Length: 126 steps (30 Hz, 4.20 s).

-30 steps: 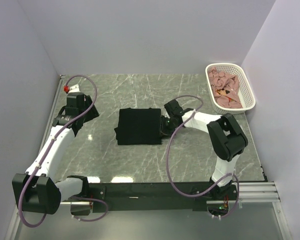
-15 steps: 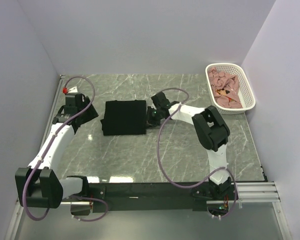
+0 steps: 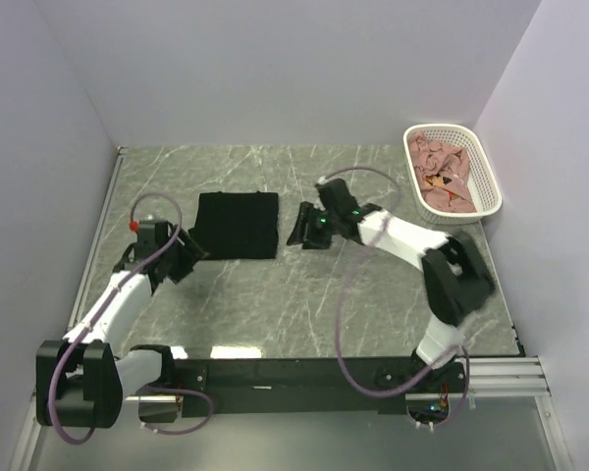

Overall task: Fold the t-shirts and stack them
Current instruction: Neatly place the folded tshirt to the corner

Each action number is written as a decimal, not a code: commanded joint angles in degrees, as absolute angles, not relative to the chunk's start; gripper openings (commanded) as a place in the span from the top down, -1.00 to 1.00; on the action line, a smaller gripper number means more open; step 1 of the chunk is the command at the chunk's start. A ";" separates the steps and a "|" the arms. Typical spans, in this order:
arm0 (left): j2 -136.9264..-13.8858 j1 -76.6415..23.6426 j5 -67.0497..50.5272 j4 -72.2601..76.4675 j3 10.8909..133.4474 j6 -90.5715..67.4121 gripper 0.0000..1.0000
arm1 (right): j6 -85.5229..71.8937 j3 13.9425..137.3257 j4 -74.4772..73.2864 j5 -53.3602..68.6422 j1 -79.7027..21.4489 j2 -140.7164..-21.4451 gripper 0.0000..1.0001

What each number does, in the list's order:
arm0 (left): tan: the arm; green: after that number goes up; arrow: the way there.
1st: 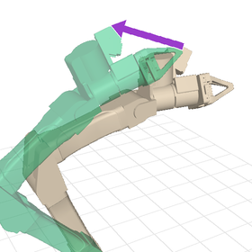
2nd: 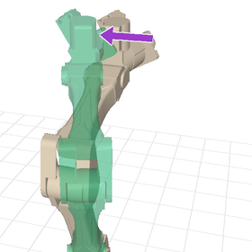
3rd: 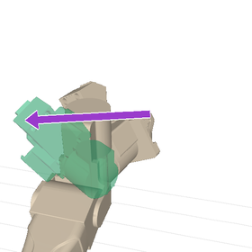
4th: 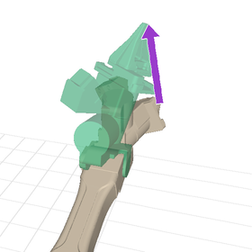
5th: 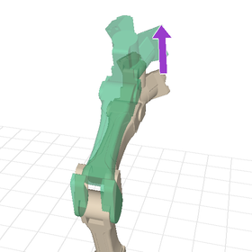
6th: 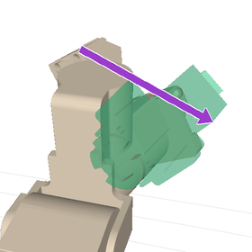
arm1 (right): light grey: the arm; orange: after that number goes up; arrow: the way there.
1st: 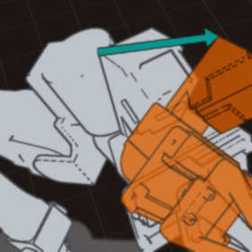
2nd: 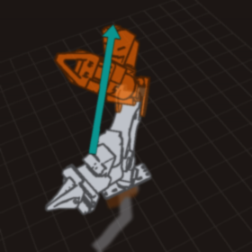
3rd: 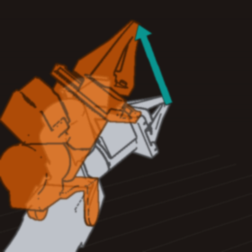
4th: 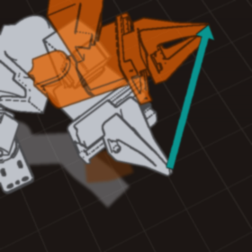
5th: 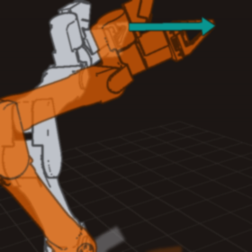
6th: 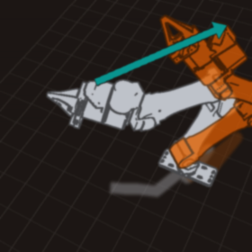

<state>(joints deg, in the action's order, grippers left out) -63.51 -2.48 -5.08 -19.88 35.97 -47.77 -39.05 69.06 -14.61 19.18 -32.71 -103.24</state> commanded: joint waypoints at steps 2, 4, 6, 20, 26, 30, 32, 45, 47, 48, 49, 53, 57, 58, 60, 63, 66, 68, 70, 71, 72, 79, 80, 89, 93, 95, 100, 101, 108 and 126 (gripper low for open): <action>-59.86 -4.48 -6.77 -12.14 29.12 -60.36 -0.37 | -34.19 58.40 -13.71 12.40 -30.59 -84.95 -0.24; -59.15 -6.41 -5.02 -8.98 26.21 -65.02 -0.36 | -34.28 53.73 -11.96 13.26 -27.97 -77.13 -0.30; -58.62 -8.95 -3.35 -6.78 25.05 -69.95 -0.35 | -35.07 47.31 -9.68 15.89 -24.89 -71.92 -0.31; -72.50 -18.54 8.70 4.20 27.60 -85.07 -0.18 | -33.39 38.15 -14.24 22.84 -15.30 -48.08 -0.56; -77.60 -20.74 13.09 6.50 29.88 -87.63 -0.17 | -33.66 37.79 -13.18 25.75 -14.33 -46.67 -0.56; -81.03 -21.62 15.03 6.33 32.52 -87.98 -0.15 | -32.87 38.06 -13.97 26.54 -14.06 -46.50 -0.56; -82.44 -21.88 15.82 7.12 32.87 -88.41 -0.14 | -32.52 38.14 -14.32 27.16 -13.89 -46.41 -0.56; -89.38 -23.20 16.61 5.46 36.38 -90.35 0.62 | -32.52 38.41 -15.03 28.65 -13.62 -46.49 -0.55; -89.82 -23.12 17.40 4.66 37.61 -89.92 0.77 | -32.70 38.85 -14.94 29.61 -13.62 -47.11 -0.55; -90.09 -22.59 17.40 4.14 38.40 -89.74 0.92 | -32.78 38.85 -14.94 30.32 -13.54 -47.37 -0.55; -90.35 -22.33 17.32 3.96 38.76 -89.56 0.99 | -32.87 39.02 -15.03 30.32 -13.54 -47.55 -0.54; -91.05 -19.17 16.44 4.13 39.81 -88.86 0.99 | -32.35 39.90 -15.73 30.23 -13.54 -47.90 -0.54; -91.76 -13.99 15.03 4.92 41.22 -88.24 0.99 | -32.08 39.99 -16.35 30.06 -13.54 -48.69 -0.54; -92.19 -13.02 14.68 5.70 41.39 -88.07 0.99 | -31.99 40.08 -16.43 30.06 -13.54 -48.87 -0.54; -92.55 -10.04 13.81 6.85 42.01 -87.54 0.99 | -31.82 40.34 -16.70 29.97 -13.54 -49.65 -0.54; -93.95 -5.81 13.18 7.73 43.58 -87.19 0.99 | -31.47 41.04 -17.14 29.71 -13.54 -50.97 -0.53; -94.39 -1.87 14.32 7.38 44.91 -87.89 0.99 | -31.11 42.10 -17.40 29.53 -13.54 -52.73 -0.53; -94.66 1.56 14.68 8.34 45.26 -87.54 0.99 | -31.11 42.71 -17.23 29.44 -13.54 -53.87 -0.53; -95.27 3.77 14.94 8.61 46.40 -86.75 0.99 | -30.94 43.59 -17.05 29.53 -13.54 -55.54 -0.53; -95.53 5.00 14.94 8.35 46.93 -86.40 0.99 | -31.02 44.03 -17.14 29.62 -13.54 -56.16 -0.53; -95.97 7.45 14.68 8.18 48.15 -85.96 0.99 | -30.76 44.29 -17.31 29.71 -13.62 -57.03 -0.52; -98.43 17.48 12.04 11.93 47.99 -86.13 0.99 | -30.06 45.88 -17.58 29.71 -13.62 -60.20 -0.51; -98.70 18.45 11.52 12.82 47.90 -86.31 0.99 | -30.06 45.79 -17.58 29.62 -13.54 -60.47 -0.51; -104.15 18.99 7.65 19.52 50.44 -88.69 0.82 | -29.27 45.53 -17.84 29.88 -13.54 -61.61 -0.51; -100.21 18.11 9.84 17.76 49.41 -85.52 -0.02 | -29.18 45.44 -17.58 30.23 -13.54 -60.91 -0.51; -98.53 18.19 9.84 17.75 47.82 -85.61 -0.28 | -29.18 45.26 -17.14 30.50 -13.54 -60.47 -0.51; -93.61 17.14 9.05 19.68 41.58 -85.35 -0.44 | -29.62 43.60 -16.35 31.29 -13.54 -58.63 -0.51; -93.43 16.36 9.23 19.77 41.05 -84.99 -0.43 | -29.71 43.42 -16.17 31.46 -13.54 -58.45 -0.51; -96.85 13.54 8.70 18.02 42.45 -85.60 -0.29 | -29.71 43.07 -16.08 31.55 -13.62 -57.39 -0.51; -114.50 13.36 10.46 11.87 63.27 -84.98 0.78 | -29.18 44.64 -18.01 30.76 -13.54 -61.26 -0.50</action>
